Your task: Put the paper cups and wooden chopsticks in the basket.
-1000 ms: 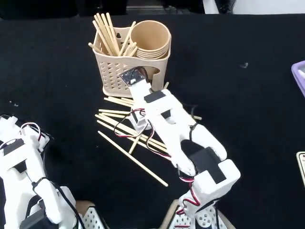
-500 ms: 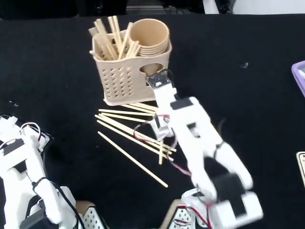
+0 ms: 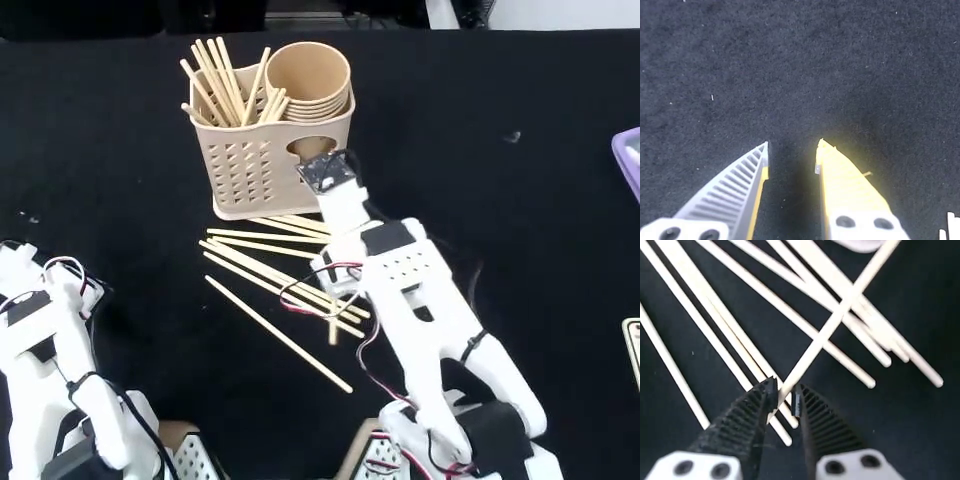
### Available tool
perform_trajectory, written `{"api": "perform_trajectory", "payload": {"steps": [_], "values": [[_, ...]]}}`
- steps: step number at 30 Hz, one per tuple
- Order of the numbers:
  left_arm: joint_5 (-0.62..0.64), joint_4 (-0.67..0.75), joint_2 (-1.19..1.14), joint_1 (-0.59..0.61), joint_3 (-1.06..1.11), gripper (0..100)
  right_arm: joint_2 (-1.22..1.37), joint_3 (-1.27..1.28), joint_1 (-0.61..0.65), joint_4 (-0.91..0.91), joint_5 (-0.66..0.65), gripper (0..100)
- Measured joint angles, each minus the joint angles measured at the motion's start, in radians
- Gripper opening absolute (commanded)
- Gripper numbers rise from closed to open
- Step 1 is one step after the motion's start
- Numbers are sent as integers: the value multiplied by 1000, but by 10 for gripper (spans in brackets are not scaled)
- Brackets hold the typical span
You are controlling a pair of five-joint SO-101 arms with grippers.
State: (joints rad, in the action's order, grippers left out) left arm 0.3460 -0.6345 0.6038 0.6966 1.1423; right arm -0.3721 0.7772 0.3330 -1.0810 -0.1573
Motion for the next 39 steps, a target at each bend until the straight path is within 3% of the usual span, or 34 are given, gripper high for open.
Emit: {"api": "perform_trajectory", "payload": {"steps": [8, 15, 18, 28, 39], "values": [[0, 0, 0, 0, 0, 159, -213, 110, -109, -31, -153, 11], [0, 0, 0, 0, 0, 159, -506, 264, -117, -44, -473, 11], [0, 0, 0, 0, 0, 159, -600, 322, -58, -64, -569, 11], [0, 0, 0, 0, 0, 159, -681, 451, 28, -94, -694, 11], [0, 0, 0, 0, 0, 159, -554, 491, 241, 173, -574, 39]]}}
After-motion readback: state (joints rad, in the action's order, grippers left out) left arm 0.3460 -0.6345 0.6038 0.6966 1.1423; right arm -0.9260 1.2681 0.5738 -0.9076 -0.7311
